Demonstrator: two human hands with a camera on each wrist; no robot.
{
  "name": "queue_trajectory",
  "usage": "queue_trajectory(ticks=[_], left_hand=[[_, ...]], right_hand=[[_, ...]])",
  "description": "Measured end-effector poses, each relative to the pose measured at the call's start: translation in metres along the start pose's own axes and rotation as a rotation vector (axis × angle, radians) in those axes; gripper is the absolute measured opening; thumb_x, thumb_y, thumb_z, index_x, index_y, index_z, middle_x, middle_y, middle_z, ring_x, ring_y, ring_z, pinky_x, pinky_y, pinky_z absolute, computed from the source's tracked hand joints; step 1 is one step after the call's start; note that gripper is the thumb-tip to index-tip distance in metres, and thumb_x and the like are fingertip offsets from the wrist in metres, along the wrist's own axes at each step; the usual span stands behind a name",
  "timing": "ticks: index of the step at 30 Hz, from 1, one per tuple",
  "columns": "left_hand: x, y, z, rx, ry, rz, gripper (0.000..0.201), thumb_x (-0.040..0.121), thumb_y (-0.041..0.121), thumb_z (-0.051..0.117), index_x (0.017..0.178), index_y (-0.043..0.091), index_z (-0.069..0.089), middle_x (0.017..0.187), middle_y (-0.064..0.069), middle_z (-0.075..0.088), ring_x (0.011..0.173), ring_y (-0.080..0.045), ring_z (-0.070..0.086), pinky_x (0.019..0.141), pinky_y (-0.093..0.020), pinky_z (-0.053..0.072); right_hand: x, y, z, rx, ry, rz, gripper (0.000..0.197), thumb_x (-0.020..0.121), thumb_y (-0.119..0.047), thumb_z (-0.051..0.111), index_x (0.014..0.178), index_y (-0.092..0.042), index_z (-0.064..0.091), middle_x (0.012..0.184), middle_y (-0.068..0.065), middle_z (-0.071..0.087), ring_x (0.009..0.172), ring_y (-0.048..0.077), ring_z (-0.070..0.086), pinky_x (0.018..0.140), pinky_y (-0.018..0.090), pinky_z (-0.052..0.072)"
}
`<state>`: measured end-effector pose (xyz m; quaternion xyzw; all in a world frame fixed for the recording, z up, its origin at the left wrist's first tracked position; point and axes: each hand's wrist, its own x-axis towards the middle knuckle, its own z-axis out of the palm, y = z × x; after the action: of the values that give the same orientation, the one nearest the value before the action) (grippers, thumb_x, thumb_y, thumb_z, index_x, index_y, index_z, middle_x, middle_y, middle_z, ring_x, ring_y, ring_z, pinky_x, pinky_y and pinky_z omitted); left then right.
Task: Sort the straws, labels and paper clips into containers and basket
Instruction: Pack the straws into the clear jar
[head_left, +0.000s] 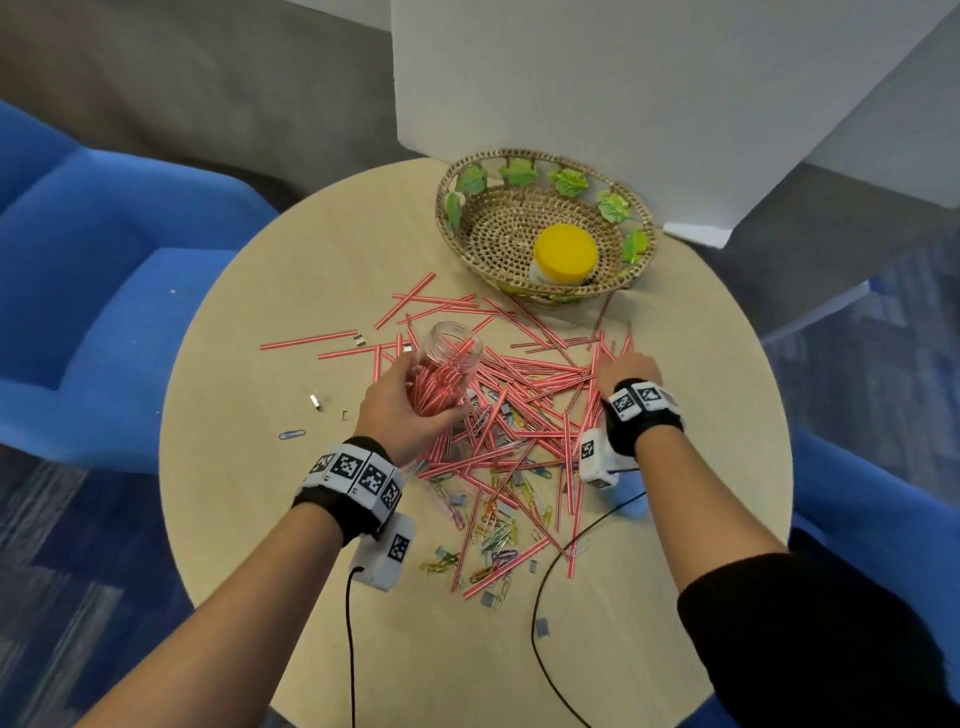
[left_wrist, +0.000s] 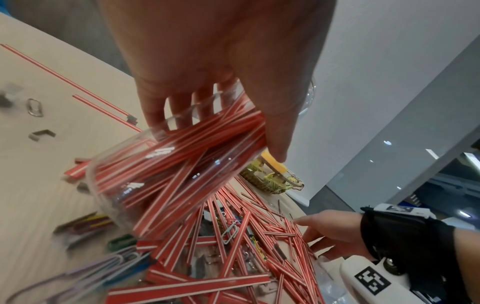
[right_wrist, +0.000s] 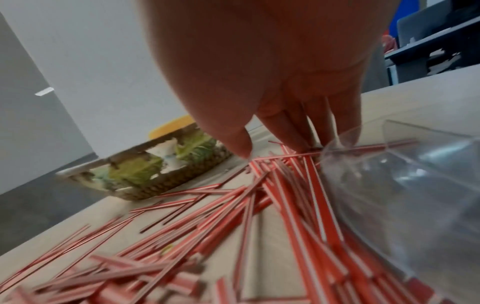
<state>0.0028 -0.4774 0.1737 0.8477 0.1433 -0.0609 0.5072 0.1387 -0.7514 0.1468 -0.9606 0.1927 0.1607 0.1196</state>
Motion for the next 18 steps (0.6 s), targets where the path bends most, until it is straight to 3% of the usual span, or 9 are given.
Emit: queue_trajectory(ticks=[3,6,8,11,13,18], left_hand=[[-0.002,-0.003,0.002,-0.003,-0.006,0.002,0.086,0.063,0.052,0.088,0.132,0.020,0.050,0.119,-0.002,0.068,0.104,-0.021,0.067,0.091,-0.045,0.058],[-0.004,-0.004,0.003,0.006,-0.016,0.012,0.085,0.062,0.056,0.087,0.130,0.023,0.051,0.118,-0.001,0.068,0.104,-0.020,0.067,0.091,-0.045,0.058],[-0.005,-0.004,0.002,0.014,-0.013,0.020,0.083,0.062,0.054,0.088,0.130,0.022,0.051,0.118,-0.001,0.068,0.104,-0.020,0.067,0.091,-0.045,0.058],[-0.006,-0.005,0.000,0.008,-0.004,0.020,0.082,0.063,0.050,0.090,0.130,0.022,0.052,0.118,-0.002,0.068,0.104,-0.020,0.067,0.092,-0.044,0.057],[-0.006,-0.006,-0.001,0.001,-0.003,0.020,0.080,0.063,0.048,0.090,0.128,0.023,0.052,0.116,0.000,0.068,0.102,-0.019,0.068,0.091,-0.043,0.058],[-0.007,-0.012,-0.003,0.004,-0.004,0.032,0.076,0.063,0.049,0.090,0.125,0.026,0.052,0.112,0.004,0.068,0.100,-0.016,0.068,0.090,-0.040,0.058]], right_hand=[[-0.020,-0.012,0.002,-0.026,-0.022,-0.027,0.054,0.099,-0.044,0.050,0.121,0.004,0.061,0.114,0.023,0.066,0.103,0.038,0.064,0.080,0.036,0.051],[-0.024,-0.025,0.011,-0.140,-0.078,-0.070,0.059,0.096,-0.053,0.052,0.109,0.003,0.066,0.114,0.016,0.065,0.106,0.032,0.062,0.085,0.033,0.051],[-0.025,-0.034,0.018,-0.159,-0.074,-0.030,0.068,0.091,-0.059,0.056,0.124,0.000,0.058,0.127,0.017,0.056,0.116,0.030,0.055,0.095,0.035,0.047],[-0.024,-0.045,0.032,-0.139,-0.050,0.073,0.089,0.080,-0.068,0.063,0.137,-0.001,0.045,0.131,0.017,0.046,0.118,0.029,0.047,0.096,0.038,0.044],[-0.024,-0.051,0.037,-0.071,-0.033,0.116,0.093,0.079,-0.063,0.068,0.142,-0.001,0.035,0.133,0.018,0.043,0.121,0.030,0.045,0.097,0.039,0.044],[-0.023,-0.064,0.034,0.093,-0.035,0.134,0.080,0.089,-0.029,0.069,0.148,-0.001,0.023,0.140,0.018,0.038,0.123,0.035,0.047,0.101,0.042,0.044]])
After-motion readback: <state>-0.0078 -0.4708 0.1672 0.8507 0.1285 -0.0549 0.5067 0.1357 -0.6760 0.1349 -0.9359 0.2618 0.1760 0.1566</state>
